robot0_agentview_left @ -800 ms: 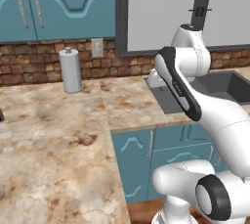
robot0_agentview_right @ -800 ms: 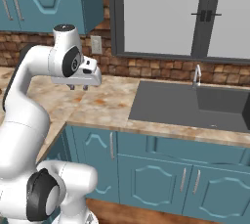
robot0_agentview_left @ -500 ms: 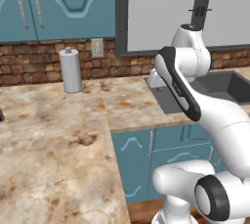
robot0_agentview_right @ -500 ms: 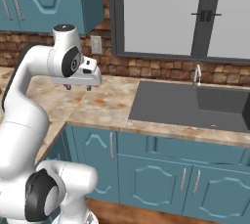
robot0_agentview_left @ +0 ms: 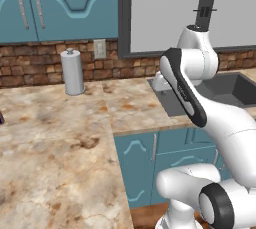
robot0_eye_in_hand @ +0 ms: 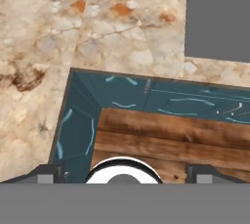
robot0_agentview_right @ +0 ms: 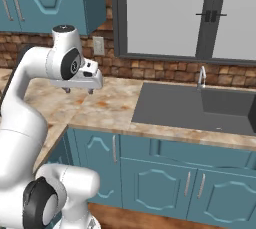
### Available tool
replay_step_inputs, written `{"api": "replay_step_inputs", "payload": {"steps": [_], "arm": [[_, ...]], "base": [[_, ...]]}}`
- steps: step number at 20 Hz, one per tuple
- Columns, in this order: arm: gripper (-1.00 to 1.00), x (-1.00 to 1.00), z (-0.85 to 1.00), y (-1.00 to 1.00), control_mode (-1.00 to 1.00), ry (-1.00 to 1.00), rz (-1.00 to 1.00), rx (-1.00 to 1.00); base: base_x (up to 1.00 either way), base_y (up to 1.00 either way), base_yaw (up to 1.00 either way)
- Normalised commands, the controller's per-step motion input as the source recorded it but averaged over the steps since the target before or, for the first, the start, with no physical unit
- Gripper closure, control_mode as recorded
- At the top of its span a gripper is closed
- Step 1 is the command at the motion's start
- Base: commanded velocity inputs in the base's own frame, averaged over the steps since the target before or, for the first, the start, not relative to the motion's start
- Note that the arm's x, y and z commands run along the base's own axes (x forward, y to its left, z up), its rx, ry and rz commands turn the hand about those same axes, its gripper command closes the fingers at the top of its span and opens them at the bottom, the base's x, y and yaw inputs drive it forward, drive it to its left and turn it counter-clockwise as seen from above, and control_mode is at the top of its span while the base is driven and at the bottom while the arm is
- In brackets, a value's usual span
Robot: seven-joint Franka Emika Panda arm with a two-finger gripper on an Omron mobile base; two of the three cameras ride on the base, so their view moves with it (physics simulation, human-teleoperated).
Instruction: Place the drinks on the dining counter in a tight cluster.
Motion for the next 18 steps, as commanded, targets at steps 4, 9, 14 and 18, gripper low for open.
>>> {"api": "replay_step_inputs", "payload": {"steps": [4, 9, 14, 18], "arm": [[-1.0, -0.54, 0.0, 0.01, -1.0, -0.09, 0.04, 0.0], [-1.0, -0.47, 0.0, 0.09, -1.0, -0.1, 0.07, 0.0], [-1.0, -0.05, 0.0, 0.02, -1.0, 0.0, 0.01, 0.0], [-1.0, -0.03, 0.0, 0.0, -1.0, 0.0, 0.0, 0.0]], "base": [[0.0, 0.0, 0.0], [0.0, 0.0, 0.0], [0.0, 0.0, 0.0], [0.0, 0.0, 0.0]]}}
